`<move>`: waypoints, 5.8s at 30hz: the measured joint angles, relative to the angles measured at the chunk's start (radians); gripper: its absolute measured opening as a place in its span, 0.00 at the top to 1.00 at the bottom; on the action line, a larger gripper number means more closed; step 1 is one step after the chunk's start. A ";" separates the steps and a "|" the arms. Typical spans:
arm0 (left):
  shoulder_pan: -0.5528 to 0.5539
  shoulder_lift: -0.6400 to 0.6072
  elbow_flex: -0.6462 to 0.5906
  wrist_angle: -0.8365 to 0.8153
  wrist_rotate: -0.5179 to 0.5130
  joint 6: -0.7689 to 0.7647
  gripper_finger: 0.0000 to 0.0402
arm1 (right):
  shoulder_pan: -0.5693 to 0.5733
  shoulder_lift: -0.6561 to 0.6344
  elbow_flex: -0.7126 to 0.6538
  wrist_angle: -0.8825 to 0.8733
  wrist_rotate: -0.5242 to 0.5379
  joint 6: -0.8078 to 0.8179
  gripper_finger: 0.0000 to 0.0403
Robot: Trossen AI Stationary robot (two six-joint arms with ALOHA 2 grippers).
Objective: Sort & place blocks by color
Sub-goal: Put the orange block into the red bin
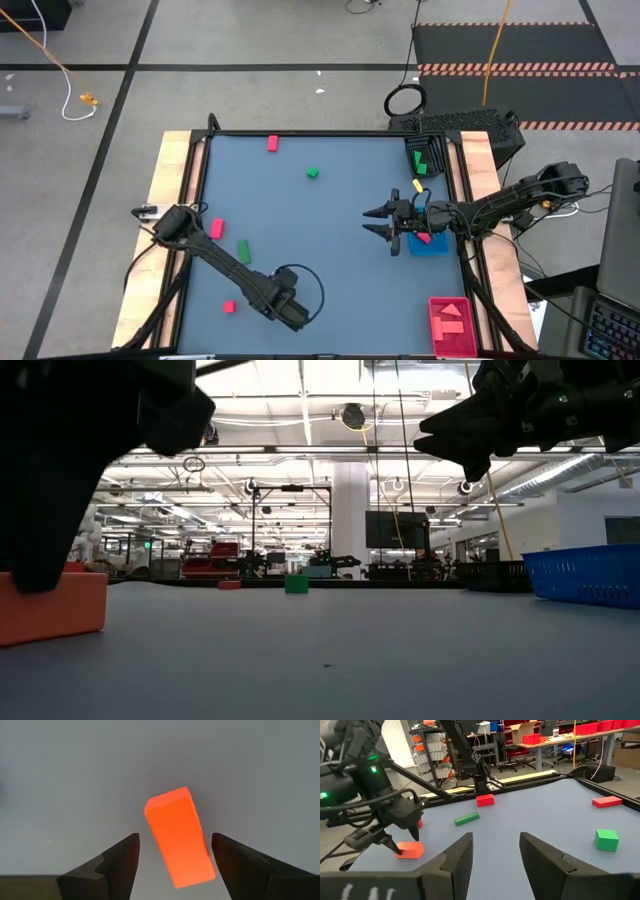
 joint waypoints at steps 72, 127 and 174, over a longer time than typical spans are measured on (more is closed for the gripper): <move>0.246 -0.234 -0.088 1.006 -0.551 1.549 0.68 | 0.114 -0.003 0.000 0.277 -0.182 -0.376 0.61; 0.265 -0.233 -0.089 0.931 -0.468 1.460 0.66 | 0.126 0.366 0.141 0.536 -0.152 -0.448 0.70; 0.080 -0.420 -0.087 0.681 -0.527 1.415 0.42 | 0.625 0.046 0.140 -0.521 -0.699 1.199 0.70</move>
